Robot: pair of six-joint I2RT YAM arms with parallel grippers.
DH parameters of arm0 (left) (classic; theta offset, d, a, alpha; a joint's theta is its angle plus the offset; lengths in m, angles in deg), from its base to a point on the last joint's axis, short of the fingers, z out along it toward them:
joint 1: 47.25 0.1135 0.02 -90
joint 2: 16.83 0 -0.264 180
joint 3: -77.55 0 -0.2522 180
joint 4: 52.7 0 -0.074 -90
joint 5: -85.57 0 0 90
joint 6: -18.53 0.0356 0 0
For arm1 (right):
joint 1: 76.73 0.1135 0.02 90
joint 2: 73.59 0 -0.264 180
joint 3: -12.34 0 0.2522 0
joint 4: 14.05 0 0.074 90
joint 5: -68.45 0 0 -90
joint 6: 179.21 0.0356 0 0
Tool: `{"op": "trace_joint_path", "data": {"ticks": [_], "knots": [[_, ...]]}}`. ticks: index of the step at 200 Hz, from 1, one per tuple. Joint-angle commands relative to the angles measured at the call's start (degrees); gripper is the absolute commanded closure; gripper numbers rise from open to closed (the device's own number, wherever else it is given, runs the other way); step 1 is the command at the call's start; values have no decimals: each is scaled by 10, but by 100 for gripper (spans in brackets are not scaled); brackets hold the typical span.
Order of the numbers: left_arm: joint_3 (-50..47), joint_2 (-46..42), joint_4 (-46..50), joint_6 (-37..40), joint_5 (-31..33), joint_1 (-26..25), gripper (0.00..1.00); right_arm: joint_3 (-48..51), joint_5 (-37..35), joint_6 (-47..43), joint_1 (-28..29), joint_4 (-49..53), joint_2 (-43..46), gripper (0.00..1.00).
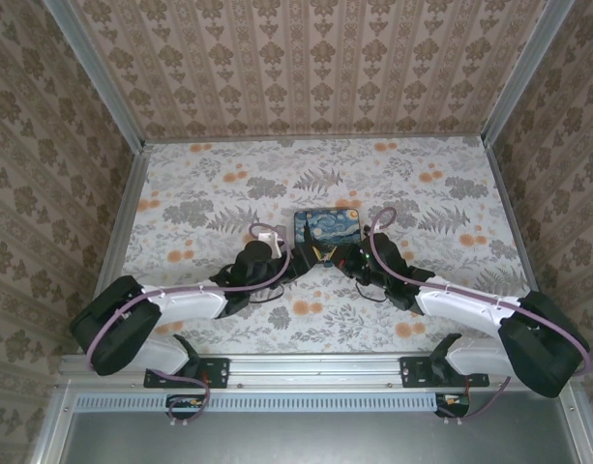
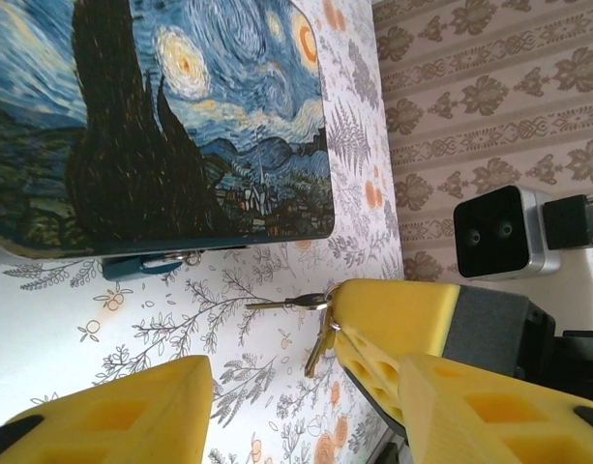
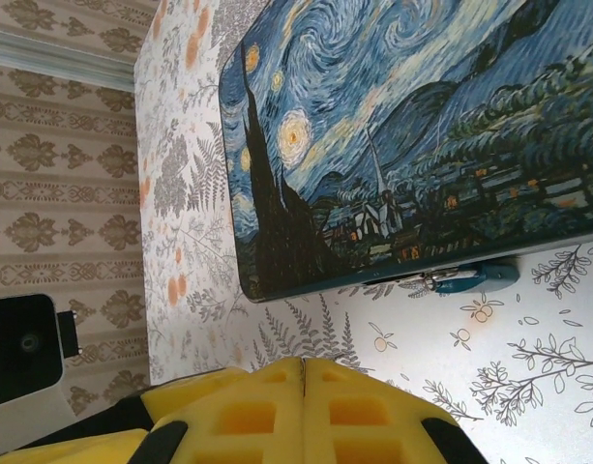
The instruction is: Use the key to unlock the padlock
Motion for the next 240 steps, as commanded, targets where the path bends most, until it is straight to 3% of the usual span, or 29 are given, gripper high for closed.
{"op": "trace_joint_path", "data": {"ticks": [1, 240], "knots": [[19, 15, -31, 9, -10, -5, 48, -19, 6, 12, -3, -24, -9, 100], [32, 72, -81, -8, -12, 10, 80, -5, 23, 17, -3, -44, -17, 100]]}}
